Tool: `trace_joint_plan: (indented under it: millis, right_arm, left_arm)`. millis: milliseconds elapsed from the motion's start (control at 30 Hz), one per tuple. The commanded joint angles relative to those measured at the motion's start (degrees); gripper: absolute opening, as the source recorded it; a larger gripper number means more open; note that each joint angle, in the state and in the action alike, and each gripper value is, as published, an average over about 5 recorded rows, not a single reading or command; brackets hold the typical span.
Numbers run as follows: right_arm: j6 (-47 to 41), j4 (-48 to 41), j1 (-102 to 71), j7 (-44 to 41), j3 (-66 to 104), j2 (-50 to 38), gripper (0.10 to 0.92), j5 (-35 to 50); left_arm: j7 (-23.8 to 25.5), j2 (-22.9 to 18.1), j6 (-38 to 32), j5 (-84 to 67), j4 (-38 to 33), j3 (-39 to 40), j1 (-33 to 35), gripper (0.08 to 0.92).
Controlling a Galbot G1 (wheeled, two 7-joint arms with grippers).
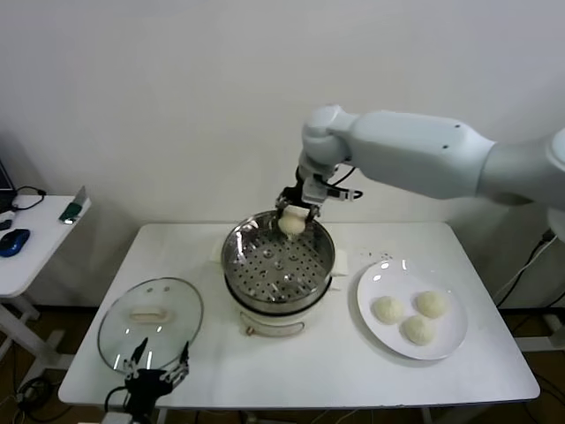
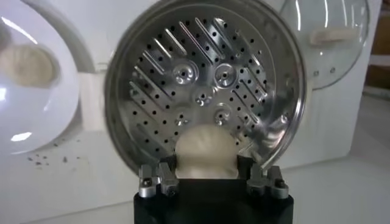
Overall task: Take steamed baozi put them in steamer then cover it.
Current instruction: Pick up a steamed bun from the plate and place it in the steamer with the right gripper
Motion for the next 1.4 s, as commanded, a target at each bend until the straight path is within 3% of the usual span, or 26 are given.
trace_joint_plan:
  millis: [33, 867, 1000, 1200, 1400]
  right_arm:
    - [4.5, -11.0, -9.3, 4.6, 2.9, 6.5, 0.653, -9.7]
    - [9.4, -23.0, -13.2, 2.9, 5.0, 11.2, 0.655, -12.8]
    - [11.0, -23.0, -12.0, 2.1, 4.8, 11.3, 0.709, -11.1]
    - [11.8, -20.9, -5.5, -2.8, 2.3, 9.3, 0.816, 0.1]
    - [4.8, -15.2, 7.5, -8.9, -8.3, 3.4, 0.823, 28.9]
  left_arm:
    - [0.0, 0.2, -0.2, 0.0, 0.2, -0.1, 0.0, 0.823]
    - [0.0, 0.2, -0.6, -0.1, 1.7, -0.3, -1.3, 0.823]
    - [-0.1, 0.1, -0.6, -0.1, 1.7, -0.3, -1.4, 0.823]
    - [-0.1, 0.1, -0.6, -0.1, 1.6, -0.3, -1.3, 0.823]
    - [0.0, 0.1, -0.6, -0.1, 1.4, -0.2, -1.2, 0.823]
